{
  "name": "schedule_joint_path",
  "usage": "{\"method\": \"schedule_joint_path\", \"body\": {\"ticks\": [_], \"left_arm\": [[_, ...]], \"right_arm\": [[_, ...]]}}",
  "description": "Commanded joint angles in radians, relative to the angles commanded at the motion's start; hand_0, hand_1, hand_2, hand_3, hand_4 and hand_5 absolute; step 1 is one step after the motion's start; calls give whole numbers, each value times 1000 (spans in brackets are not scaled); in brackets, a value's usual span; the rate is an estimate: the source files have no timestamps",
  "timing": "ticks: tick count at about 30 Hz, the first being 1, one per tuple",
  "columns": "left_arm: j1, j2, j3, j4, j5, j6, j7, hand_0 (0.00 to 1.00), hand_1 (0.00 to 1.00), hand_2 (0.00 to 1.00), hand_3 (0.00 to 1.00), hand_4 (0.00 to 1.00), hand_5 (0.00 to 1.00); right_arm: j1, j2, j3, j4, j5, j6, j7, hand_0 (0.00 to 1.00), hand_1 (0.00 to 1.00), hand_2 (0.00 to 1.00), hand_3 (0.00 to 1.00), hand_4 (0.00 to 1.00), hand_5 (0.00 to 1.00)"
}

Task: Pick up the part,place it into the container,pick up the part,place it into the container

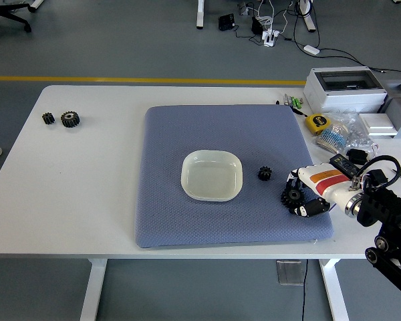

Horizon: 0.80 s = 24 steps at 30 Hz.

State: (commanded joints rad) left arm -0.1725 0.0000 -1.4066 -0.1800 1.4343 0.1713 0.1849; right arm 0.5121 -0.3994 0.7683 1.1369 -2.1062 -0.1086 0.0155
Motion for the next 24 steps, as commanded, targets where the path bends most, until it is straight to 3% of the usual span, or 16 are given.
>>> {"method": "schedule_joint_path", "body": {"ticks": [7,15,19,24], "left_arm": [[-1,0,1,0,-1,0,0,655,654,639,558,581,524],[-3,0,3,0,-5,0,-1,655,654,639,558,581,524],[-4,0,0,0,-4,-1,-1,654,654,637,557,581,524],[-5,0,0,0,-7,1,1,655,654,637,556,581,523]], "right_arm": [[-1,-11,10,33,-6,-23,9,326,431,457,505,845,55],[13,-22,14,108,-18,-17,-3,321,425,455,507,861,54],[55,-17,-15,148,-18,-10,-12,330,427,455,509,853,38],[128,4,-79,151,3,16,-29,332,427,458,510,840,30]]}}
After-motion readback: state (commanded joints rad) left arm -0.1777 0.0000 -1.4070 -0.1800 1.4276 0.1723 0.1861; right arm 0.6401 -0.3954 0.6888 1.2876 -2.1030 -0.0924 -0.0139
